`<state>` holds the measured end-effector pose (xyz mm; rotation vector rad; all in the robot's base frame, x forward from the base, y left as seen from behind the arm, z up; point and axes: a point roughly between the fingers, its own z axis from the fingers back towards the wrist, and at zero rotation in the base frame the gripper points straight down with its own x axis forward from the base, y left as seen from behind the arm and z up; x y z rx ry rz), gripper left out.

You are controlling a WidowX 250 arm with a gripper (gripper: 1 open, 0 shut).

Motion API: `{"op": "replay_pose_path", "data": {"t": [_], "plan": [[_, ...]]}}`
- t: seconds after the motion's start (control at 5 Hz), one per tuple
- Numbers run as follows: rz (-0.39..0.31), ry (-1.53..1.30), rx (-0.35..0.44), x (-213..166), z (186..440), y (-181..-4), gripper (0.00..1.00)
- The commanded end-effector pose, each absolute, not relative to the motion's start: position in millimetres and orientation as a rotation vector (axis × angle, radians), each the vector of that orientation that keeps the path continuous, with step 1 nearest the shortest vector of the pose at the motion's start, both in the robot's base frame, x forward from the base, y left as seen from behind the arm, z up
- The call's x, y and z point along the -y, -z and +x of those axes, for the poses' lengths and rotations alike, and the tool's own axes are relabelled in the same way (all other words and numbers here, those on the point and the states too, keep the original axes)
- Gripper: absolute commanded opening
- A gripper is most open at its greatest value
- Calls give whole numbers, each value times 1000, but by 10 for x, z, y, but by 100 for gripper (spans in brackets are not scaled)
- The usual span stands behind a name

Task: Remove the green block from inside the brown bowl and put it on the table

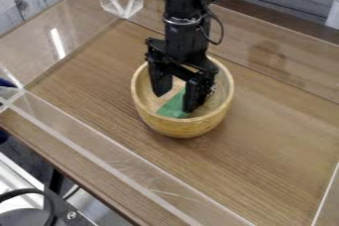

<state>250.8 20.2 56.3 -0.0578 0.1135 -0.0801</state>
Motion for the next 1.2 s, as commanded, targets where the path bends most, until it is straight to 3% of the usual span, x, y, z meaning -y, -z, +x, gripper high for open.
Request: {"op": "replay_pose_path", "data": {"t": [0.0, 0.2, 0.4, 1.0], "plan": [[-50, 72, -53, -234, 2611, -675, 0], [-51, 70, -55, -231, 2614, -662, 0], [-49, 68, -36, -220, 2623, -762, 0], [-62, 94, 63, 0, 2730, -1320, 0]]}}
